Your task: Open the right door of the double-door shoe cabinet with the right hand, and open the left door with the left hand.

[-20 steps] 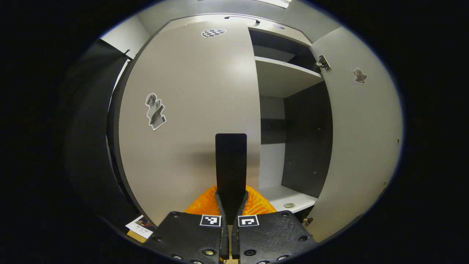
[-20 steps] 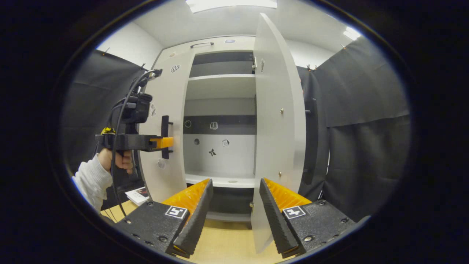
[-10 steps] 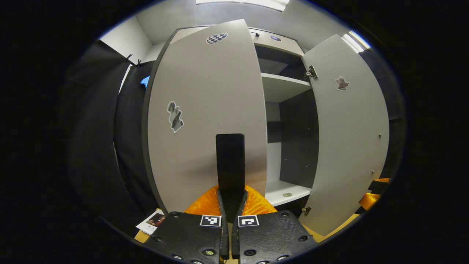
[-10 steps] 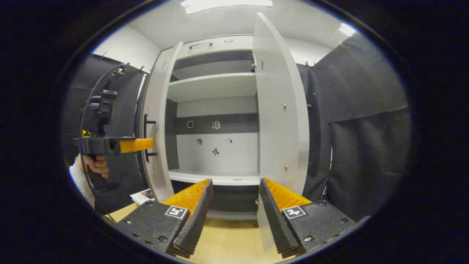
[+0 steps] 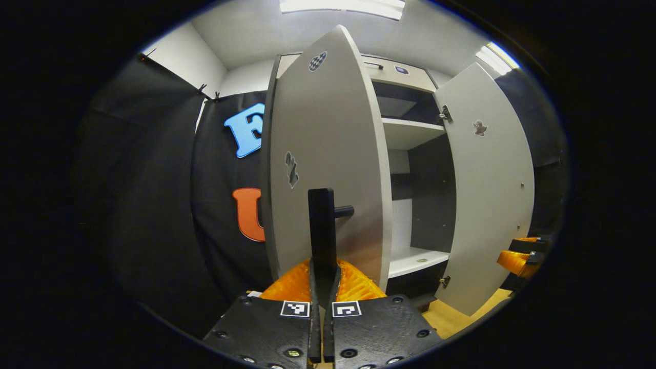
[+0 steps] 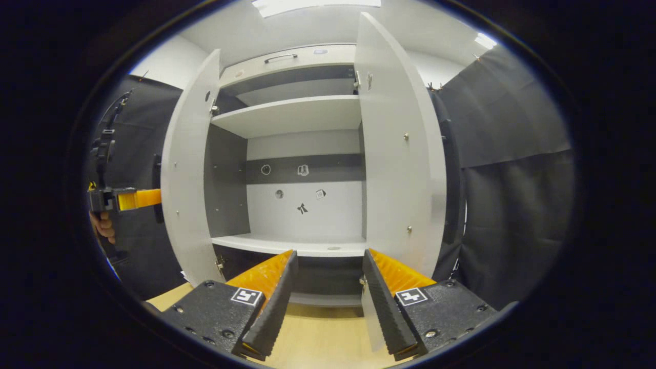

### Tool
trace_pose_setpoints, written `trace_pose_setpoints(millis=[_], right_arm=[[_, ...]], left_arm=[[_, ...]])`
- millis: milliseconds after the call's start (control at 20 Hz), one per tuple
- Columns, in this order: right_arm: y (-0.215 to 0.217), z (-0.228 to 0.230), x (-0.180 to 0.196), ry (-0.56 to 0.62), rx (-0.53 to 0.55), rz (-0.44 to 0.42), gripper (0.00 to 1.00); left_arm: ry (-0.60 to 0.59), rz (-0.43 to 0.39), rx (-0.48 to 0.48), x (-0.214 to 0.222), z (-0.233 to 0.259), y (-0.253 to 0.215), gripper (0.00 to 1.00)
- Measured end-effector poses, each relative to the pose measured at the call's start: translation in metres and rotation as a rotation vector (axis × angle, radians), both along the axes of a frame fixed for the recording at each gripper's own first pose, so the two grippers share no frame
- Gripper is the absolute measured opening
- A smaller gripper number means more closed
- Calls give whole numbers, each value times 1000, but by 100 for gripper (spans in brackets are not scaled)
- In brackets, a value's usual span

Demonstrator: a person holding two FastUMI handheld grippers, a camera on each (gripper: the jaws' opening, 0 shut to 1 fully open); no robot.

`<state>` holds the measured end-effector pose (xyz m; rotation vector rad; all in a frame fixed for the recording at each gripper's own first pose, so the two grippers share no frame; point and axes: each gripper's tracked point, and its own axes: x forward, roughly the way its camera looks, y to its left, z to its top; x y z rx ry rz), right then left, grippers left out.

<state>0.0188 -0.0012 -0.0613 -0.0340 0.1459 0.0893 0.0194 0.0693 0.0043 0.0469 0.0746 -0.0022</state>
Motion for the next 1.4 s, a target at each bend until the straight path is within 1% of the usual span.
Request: trace_pose_setpoints(millis=[250, 450, 600, 750, 950, 1050, 1100, 1200, 1250, 1350, 1400], right_arm=[[17, -6, 4, 19, -16, 33, 81], [24, -11, 3, 32, -29, 48, 80], [26, -13, 3, 38, -40, 46, 81], [27, -10, 4, 32, -55, 45, 81], [30, -6, 3, 28, -71, 48, 81], [31, -4, 3, 26, -77, 49, 81], [32, -3, 2, 23, -80, 50, 81], [32, -2, 0, 21, -88, 46, 81], [32, -2, -1, 23, -94, 43, 81], [26, -5, -3, 32, -103, 26, 80], [23, -9, -2, 41, -103, 15, 80]], left_arm=[[-1, 58, 2, -12, 2, 35, 1], [11, 91, -24, -17, -3, 59, 1], [17, 125, 4, -19, -6, 86, 1], [4, 76, -66, -19, -5, 98, 0], [10, 1, -76, -16, -8, 107, 0], [36, -44, -75, -15, -17, 106, 0], [65, -53, -89, -18, -23, 105, 1], [47, -50, -116, -27, -14, 106, 1], [54, -33, -115, -40, -17, 106, 1], [26, -12, -49, -65, -9, 106, 1], [2, -19, -34, -78, -5, 93, 0]])
